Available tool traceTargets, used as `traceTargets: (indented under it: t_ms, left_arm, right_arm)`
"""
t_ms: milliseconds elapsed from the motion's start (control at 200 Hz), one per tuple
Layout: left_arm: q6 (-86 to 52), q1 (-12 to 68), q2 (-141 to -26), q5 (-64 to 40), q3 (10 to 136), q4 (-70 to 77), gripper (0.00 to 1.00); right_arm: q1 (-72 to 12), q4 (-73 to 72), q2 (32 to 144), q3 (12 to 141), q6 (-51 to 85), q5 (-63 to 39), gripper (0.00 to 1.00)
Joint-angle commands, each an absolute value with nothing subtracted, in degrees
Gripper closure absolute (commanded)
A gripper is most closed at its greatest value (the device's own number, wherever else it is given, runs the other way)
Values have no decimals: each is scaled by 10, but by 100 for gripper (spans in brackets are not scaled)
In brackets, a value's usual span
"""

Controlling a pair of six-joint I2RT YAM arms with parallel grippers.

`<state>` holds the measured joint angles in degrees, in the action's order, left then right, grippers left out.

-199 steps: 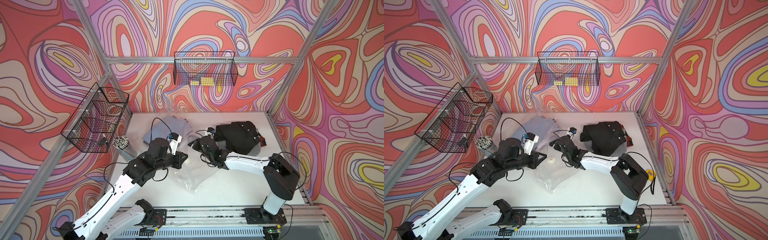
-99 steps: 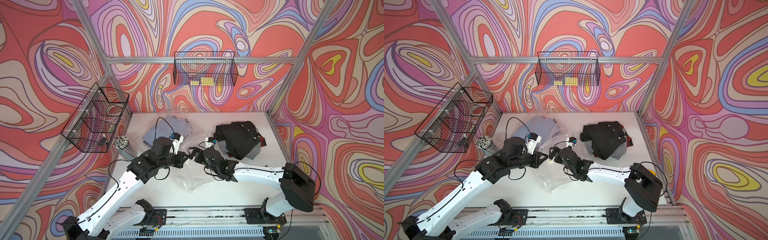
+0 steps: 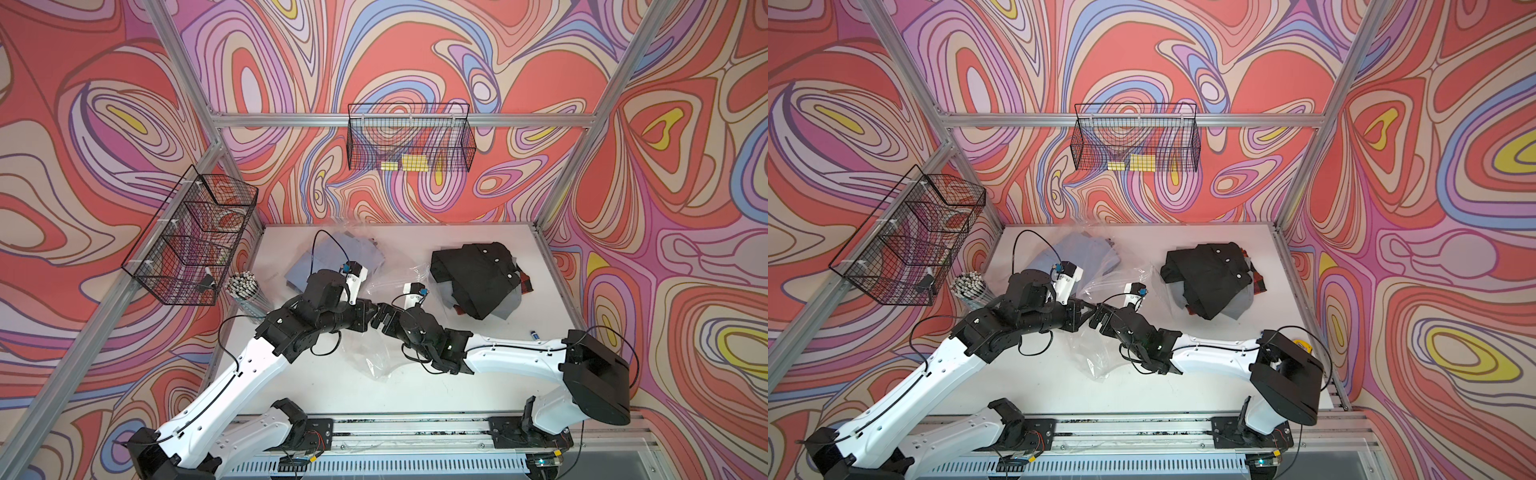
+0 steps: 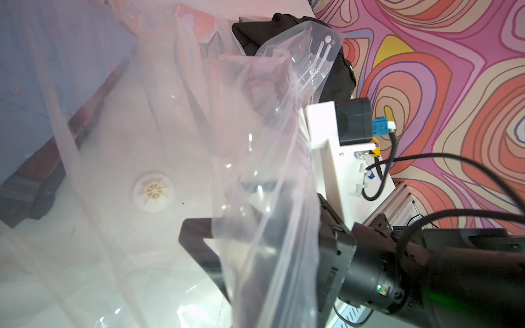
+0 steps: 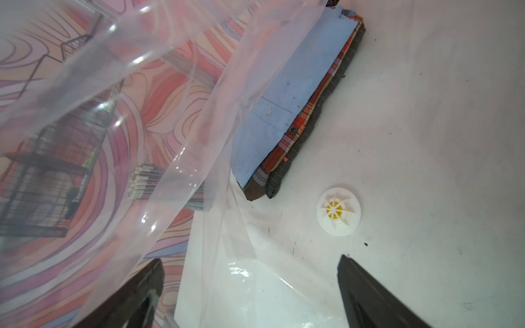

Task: Take the shirt out of the vacuum bag
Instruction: Take out the shirt from the vacuum bag.

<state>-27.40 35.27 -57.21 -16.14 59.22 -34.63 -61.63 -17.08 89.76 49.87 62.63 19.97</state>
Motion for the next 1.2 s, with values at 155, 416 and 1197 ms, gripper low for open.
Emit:
traceTargets:
  t_ms: [155,416,1197]
  left_arm:
    - [-269,355,-564,-177,620,-346,100]
    - [-271,355,-559,-183,616,-349,100]
    - [-259,355,-542,-188,584,-317,100]
  right_arm:
    - [-577,-254,1005,540,649,158,3]
    - [-533,-309,1084,587,652,135,3]
    - [-465,-299,1328,878,678,10,5]
